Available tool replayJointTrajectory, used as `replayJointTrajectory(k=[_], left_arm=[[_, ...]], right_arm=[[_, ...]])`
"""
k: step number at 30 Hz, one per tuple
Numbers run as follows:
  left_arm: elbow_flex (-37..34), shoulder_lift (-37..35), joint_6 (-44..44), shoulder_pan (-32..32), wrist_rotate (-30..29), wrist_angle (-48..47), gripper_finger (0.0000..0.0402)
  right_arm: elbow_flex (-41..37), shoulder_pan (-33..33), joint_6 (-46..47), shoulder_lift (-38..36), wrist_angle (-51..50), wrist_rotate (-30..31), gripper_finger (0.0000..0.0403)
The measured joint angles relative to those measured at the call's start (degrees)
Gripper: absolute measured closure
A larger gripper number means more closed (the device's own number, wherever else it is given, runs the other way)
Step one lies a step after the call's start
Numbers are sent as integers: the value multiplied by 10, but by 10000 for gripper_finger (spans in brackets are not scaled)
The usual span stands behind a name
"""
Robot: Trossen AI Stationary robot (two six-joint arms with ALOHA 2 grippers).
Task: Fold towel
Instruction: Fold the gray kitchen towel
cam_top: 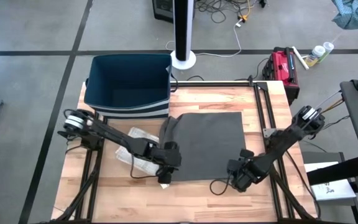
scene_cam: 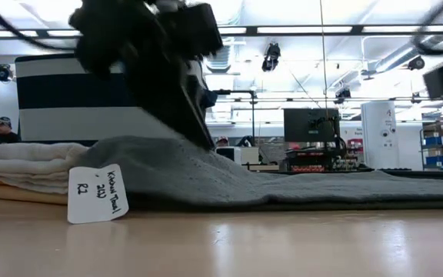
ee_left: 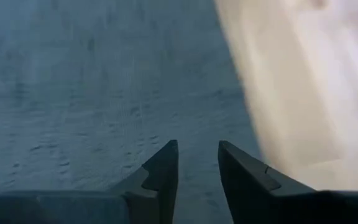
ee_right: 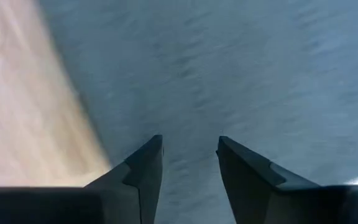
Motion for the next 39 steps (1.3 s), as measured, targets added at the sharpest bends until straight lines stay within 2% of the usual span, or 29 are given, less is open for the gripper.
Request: replayJointTrajectory(k=[5, 9, 11, 13, 16, 20, 22, 25, 31, 35, 39], left_arm=[[35, 50, 13, 1, -1, -4, 312], [79, 56, 41, 2, -2, -33, 321], [102, 54, 59, 2, -20, -43, 323], [122, 51, 74, 4, -60, -62, 323], [139, 49, 92, 15, -122, -55, 324], [130, 49, 93, 49, -185, -65, 324], [119, 49, 83, 76, -207, -82, 324], [90, 48, 68, 122, -211, -63, 324], [7, 48, 76, 183, -209, 52, 324], [-35, 48, 82, 190, -207, 113, 324], [-62, 48, 83, 190, -206, 125, 324]], right_arm=[[0, 23, 2, 45, 9, -63, 259], [11, 44, 29, 51, -109, -122, 267], [17, 50, 49, 45, -198, -114, 278], [34, 49, 80, 25, -269, -80, 294], [44, 50, 121, 12, -317, -15, 321], [59, 50, 94, -1, -248, 97, 355], [59, 48, 54, -1, -179, 141, 368], [53, 40, -23, 0, -71, 188, 384], [49, 6, -152, 22, 94, 207, 401], [49, -19, -209, 51, 169, 207, 401], [48, -37, -249, 95, 236, 190, 402]])
